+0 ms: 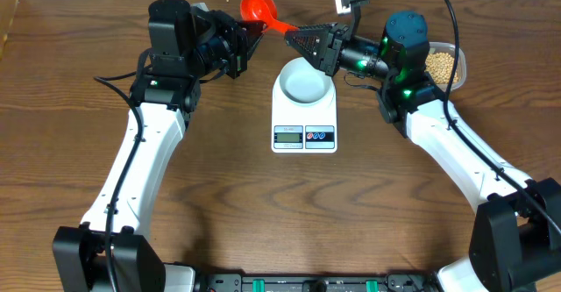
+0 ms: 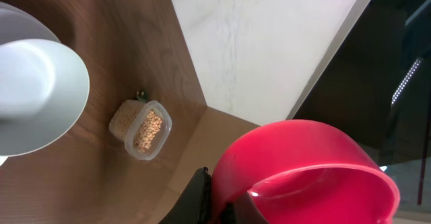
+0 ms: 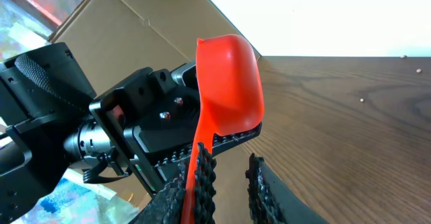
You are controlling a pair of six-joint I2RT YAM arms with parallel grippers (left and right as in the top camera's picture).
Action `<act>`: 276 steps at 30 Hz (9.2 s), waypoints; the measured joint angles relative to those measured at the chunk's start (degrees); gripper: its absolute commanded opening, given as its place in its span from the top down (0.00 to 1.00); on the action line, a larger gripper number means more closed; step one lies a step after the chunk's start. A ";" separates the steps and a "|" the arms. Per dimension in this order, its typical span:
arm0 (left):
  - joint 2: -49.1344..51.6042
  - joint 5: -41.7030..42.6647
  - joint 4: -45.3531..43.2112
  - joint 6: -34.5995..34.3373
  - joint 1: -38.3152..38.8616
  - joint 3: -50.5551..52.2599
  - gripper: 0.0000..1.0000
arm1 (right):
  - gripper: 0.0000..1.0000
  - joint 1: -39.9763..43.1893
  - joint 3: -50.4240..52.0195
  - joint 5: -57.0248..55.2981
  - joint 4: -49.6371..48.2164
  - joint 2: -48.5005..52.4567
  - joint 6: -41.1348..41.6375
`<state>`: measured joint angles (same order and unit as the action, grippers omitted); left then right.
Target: Scoop item into bowl and weigh 50g on scale
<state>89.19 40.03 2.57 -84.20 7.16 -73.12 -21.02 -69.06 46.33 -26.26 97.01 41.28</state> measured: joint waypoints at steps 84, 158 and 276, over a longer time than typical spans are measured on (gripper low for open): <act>0.00 -13.92 17.07 47.28 -4.22 0.00 0.13 | 0.98 9.62 -0.13 -1.18 18.47 -0.33 -2.89; 20.33 -34.42 19.30 59.45 28.30 4.33 0.93 | 0.99 25.83 -1.77 -23.26 67.21 -19.63 -24.85; 15.89 -38.71 22.08 64.87 29.81 4.15 0.93 | 0.99 25.83 -1.77 -23.69 67.84 -19.63 -25.22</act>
<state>105.08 1.32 24.64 -19.33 36.97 -68.97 4.82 -70.83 22.63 41.58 77.38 16.05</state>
